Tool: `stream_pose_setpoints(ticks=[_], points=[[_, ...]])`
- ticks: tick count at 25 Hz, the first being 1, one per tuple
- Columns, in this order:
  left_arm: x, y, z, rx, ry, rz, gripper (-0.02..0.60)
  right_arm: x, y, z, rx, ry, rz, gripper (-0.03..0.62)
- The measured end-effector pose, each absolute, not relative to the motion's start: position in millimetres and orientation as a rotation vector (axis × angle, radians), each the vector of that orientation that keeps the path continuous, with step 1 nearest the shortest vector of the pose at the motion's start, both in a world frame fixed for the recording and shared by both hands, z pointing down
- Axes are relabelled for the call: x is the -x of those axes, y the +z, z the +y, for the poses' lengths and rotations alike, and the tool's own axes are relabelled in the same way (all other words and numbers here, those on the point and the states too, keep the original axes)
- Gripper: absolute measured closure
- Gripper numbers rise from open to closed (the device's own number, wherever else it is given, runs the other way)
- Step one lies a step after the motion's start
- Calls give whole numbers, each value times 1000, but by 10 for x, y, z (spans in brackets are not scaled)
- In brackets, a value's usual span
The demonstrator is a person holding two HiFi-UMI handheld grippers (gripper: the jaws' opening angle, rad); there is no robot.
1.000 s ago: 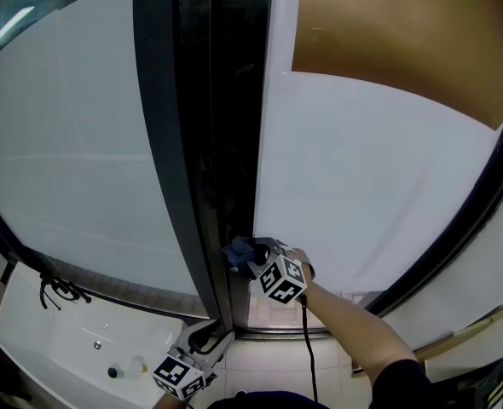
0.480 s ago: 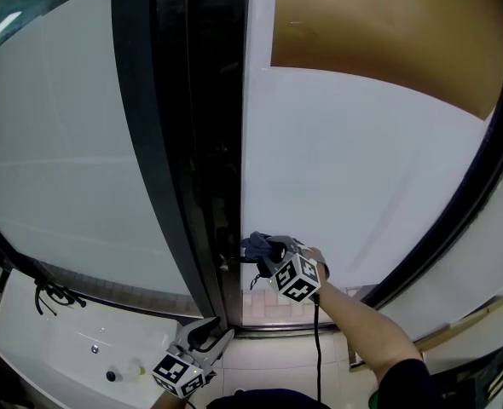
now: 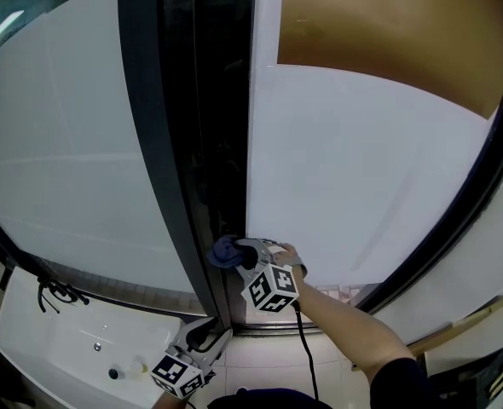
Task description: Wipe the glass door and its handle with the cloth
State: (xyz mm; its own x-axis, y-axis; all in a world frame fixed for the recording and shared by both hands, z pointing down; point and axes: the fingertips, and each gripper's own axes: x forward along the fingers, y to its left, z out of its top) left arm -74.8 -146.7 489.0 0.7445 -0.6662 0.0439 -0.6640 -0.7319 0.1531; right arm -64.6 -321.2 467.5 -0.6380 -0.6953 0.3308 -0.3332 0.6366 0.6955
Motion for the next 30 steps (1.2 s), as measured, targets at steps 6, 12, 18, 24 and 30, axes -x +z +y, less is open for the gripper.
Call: stream_pose_setpoints(ticks=[6, 12, 18, 24, 30], points=[[829, 4937, -1432, -2770, -37, -1086, 446, 915, 5009, -3256, -718, -859, -2157, 530], [852, 4969, -1454, -2769, -44, -1082, 446, 709, 5052, -3188, -707, -929, -2101, 530], [696, 4947, -1458, -2799, -46, -1031, 446, 267, 5093, -3149, -751, -915, -2068, 530], [641, 4891, -1451, -2810, -40, -1017, 446, -143, 5104, -3160, -813, -843, -2053, 530], [707, 4861, -1405, -2799, -20, -1035, 446, 112, 4967, -2984, -793, -903, -2108, 530]])
